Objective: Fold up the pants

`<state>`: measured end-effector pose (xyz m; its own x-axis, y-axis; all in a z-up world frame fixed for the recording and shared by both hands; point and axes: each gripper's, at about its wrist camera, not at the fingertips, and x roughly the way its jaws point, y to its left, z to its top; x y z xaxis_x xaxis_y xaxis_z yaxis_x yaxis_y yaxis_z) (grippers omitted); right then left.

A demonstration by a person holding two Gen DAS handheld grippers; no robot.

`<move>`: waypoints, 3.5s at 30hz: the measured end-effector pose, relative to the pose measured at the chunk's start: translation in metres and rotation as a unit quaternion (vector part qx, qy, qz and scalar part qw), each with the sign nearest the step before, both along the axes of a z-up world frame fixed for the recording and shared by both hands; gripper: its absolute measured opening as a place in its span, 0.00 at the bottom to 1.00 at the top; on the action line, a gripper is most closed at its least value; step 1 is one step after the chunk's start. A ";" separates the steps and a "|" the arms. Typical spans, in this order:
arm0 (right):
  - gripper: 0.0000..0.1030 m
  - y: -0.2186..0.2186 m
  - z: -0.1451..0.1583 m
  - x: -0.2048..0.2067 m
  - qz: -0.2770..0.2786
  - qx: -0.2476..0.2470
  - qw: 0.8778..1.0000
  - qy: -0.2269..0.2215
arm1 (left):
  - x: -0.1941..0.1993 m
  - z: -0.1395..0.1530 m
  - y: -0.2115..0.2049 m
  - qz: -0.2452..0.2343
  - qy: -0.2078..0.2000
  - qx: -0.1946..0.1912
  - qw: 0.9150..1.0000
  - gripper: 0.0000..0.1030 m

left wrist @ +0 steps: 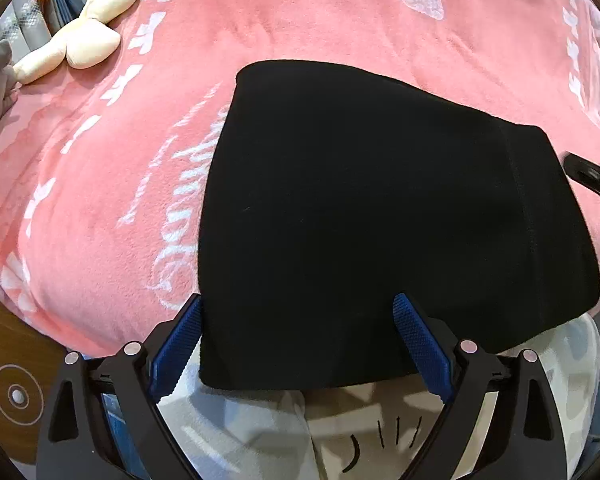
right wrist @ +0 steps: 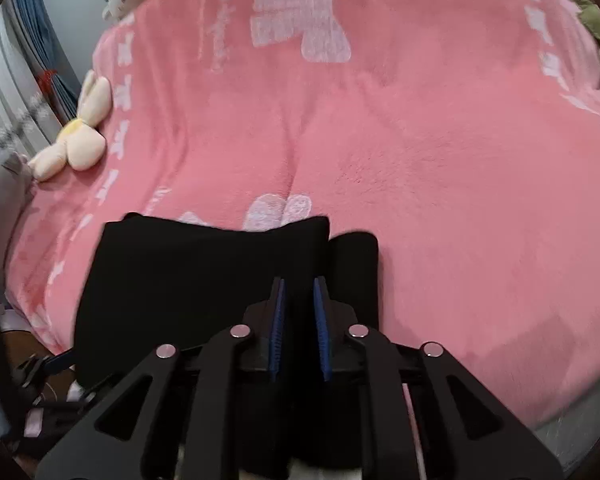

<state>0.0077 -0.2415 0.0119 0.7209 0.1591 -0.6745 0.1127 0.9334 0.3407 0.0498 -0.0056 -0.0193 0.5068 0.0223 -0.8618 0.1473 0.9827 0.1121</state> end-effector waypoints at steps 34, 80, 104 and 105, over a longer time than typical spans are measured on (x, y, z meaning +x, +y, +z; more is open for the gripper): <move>0.51 0.007 -0.011 -0.081 -0.015 0.019 0.999 0.048 | -0.020 0.005 0.059 0.001 0.095 -0.144 0.985 0.47; 0.83 0.000 -0.014 -0.078 -0.008 0.033 0.998 0.047 | -0.013 0.000 0.058 0.004 0.040 -0.132 0.990 0.84; 0.44 0.020 -0.062 -0.035 -0.003 0.142 0.987 0.070 | 0.011 -0.032 0.025 0.001 0.076 -0.173 0.982 0.86; 0.42 0.022 -0.060 -0.036 -0.003 0.138 0.988 0.068 | 0.010 -0.030 0.025 0.000 0.075 -0.170 0.983 0.82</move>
